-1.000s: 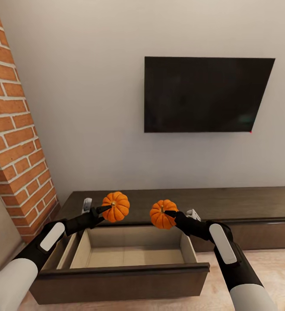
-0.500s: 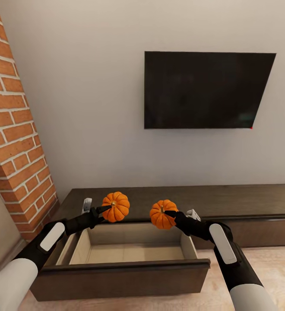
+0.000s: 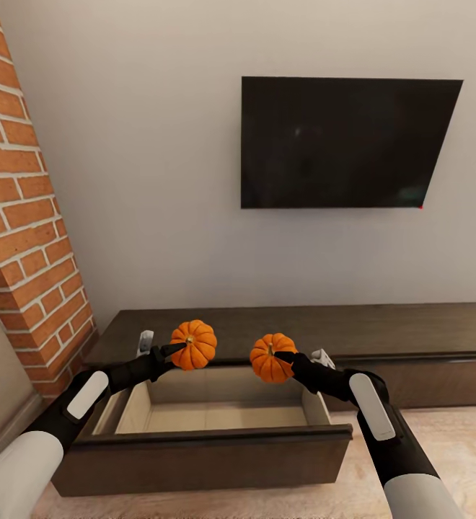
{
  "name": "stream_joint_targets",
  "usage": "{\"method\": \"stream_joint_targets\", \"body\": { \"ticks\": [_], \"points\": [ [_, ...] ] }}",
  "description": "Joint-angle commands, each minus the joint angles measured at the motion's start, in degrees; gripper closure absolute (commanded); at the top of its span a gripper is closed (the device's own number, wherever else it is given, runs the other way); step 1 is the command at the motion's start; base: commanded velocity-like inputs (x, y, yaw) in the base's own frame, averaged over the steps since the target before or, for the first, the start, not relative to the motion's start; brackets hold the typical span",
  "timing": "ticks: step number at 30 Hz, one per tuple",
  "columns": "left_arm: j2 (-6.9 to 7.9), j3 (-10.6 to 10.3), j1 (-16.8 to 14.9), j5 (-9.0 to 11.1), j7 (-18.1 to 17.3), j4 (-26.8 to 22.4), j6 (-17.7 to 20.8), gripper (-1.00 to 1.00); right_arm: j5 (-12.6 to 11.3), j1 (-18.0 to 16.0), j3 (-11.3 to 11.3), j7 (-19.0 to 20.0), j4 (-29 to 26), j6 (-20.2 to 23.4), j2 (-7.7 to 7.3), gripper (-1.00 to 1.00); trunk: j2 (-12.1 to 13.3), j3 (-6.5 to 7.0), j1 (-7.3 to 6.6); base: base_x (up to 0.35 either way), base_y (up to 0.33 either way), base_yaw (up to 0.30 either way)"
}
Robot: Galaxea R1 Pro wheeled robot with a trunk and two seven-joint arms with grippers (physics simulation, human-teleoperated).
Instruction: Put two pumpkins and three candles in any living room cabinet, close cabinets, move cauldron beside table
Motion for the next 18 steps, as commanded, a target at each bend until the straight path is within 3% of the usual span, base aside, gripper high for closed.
{"method": "stream_joint_targets", "body": {
  "ticks": [1, 18],
  "points": [
    [0.04, -0.2, -0.1, 0.5, 0.0, 0.0, 0.3, 1.0, -0.4, 0.0, -0.1, -0.2, 0.0, 0.3, 0.01, 1.0, -0.4, -0.24, 0.22, 0.0, 0.0, 0.0],
    [0.1, -0.2, -0.1, 0.5, -0.1, 0.0, 0.3, 1.0, -0.4, 0.0, -0.1, -0.1, 0.0, 0.3, 0.01, 1.0, -7.3, -3.29, 3.95, 0.0, 0.0, 0.0]
  ]
}}
